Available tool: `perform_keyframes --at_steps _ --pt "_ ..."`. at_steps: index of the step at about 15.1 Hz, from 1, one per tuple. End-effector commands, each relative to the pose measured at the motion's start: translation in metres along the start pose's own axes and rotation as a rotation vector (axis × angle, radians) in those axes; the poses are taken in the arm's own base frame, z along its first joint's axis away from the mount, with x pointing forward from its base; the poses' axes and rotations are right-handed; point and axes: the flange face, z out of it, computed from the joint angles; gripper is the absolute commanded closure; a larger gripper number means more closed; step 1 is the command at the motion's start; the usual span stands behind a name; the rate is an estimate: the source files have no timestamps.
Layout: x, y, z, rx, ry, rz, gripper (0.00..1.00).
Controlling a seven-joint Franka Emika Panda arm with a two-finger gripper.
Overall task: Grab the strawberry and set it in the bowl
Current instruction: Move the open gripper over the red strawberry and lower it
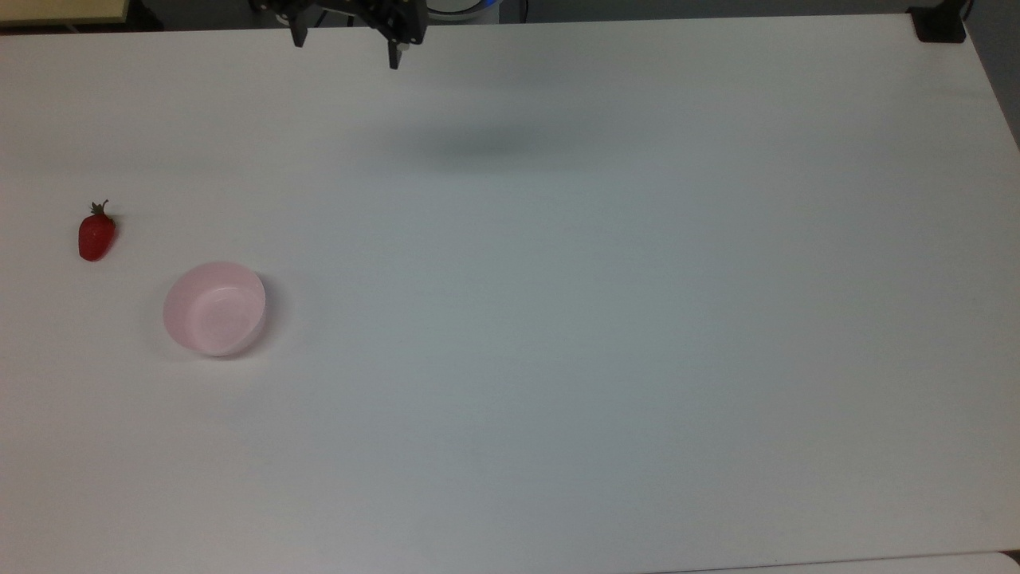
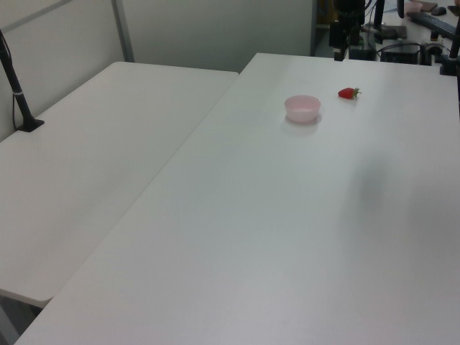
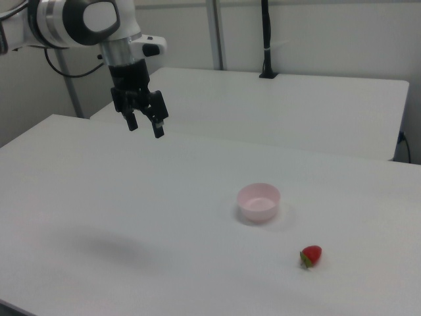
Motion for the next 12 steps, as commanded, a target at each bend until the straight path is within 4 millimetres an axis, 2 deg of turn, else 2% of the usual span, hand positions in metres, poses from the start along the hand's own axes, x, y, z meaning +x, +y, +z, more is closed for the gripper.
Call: perform_keyframes --at_steps 1,2,4,7,12 --pt "0.01 0.036 0.009 0.017 -0.004 0.013 0.0" --pt "0.015 0.052 0.013 0.017 0.005 0.034 0.0" --pt "0.03 0.09 0.034 0.016 0.012 0.083 0.0" --pt "0.052 0.146 0.077 0.006 0.022 0.055 0.0" --pt "0.076 0.232 0.153 -0.016 0.045 -0.006 0.0"
